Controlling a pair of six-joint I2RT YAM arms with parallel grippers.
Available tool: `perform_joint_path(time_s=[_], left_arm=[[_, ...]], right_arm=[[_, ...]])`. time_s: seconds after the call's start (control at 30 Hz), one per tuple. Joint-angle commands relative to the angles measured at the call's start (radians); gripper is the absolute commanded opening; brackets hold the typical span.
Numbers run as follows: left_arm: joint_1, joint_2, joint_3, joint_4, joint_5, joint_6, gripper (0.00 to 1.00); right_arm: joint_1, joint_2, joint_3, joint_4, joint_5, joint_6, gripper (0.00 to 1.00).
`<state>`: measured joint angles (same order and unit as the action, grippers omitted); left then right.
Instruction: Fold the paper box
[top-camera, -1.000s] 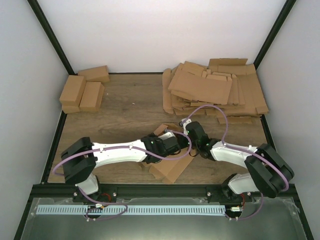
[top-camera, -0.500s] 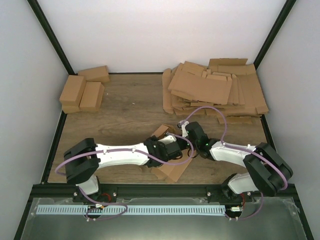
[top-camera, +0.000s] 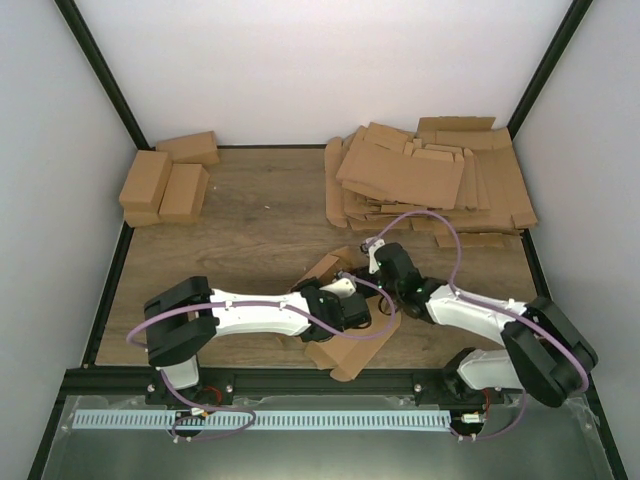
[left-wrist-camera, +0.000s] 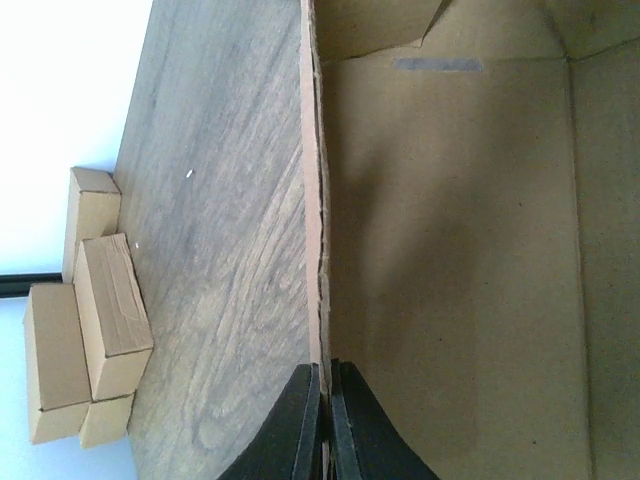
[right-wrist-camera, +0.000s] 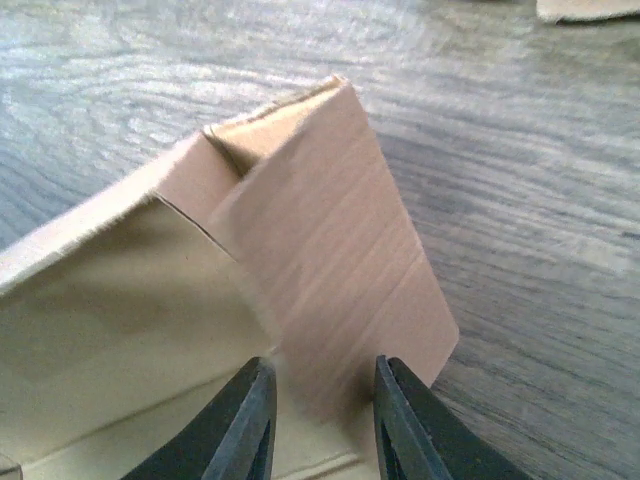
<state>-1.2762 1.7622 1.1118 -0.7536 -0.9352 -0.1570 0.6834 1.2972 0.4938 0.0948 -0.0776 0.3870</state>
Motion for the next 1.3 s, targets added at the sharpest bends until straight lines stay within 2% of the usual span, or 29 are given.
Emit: perform_joint_path(time_s=[0.0, 0.23, 0.4, 0.6, 0.73, 0.93, 1.07, 1.27], left_arm=[[-0.009, 0.011, 0.011, -0.013, 0.017, -0.023, 0.04], [-0.010, 0.003, 0.014, -0.020, -0.007, -0.033, 0.04], [-0.010, -0.003, 0.014, -0.025, -0.029, -0.042, 0.04], [-0.008, -0.028, 0.017, -0.037, -0.097, -0.048, 0.04], [-0.008, -0.051, 0.043, -0.062, -0.136, -0.043, 0.05], [-0.011, -0.070, 0.052, -0.063, -0.150, -0.013, 0.04], [-0.015, -0.064, 0.048, -0.053, -0.150, -0.001, 0.04], [-0.028, -0.026, 0.039, -0.041, -0.145, 0.004, 0.04]], right_arm=[[0.003, -0.068, -0.003, -0.020, 0.065, 0.011, 0.29], [-0.015, -0.170, -0.027, -0.057, 0.192, 0.056, 0.35], [-0.089, -0.187, -0.009, -0.078, 0.159, 0.064, 0.40], [-0.214, -0.059, 0.100, -0.152, 0.016, 0.043, 0.41], [-0.317, 0.026, 0.170, -0.147, -0.211, 0.043, 0.41], [-0.329, 0.211, 0.307, -0.122, -0.359, 0.038, 0.42], [-0.329, 0.369, 0.399, -0.111, -0.486, 0.033, 0.38], [-0.328, 0.446, 0.415, -0.053, -0.650, 0.028, 0.38]])
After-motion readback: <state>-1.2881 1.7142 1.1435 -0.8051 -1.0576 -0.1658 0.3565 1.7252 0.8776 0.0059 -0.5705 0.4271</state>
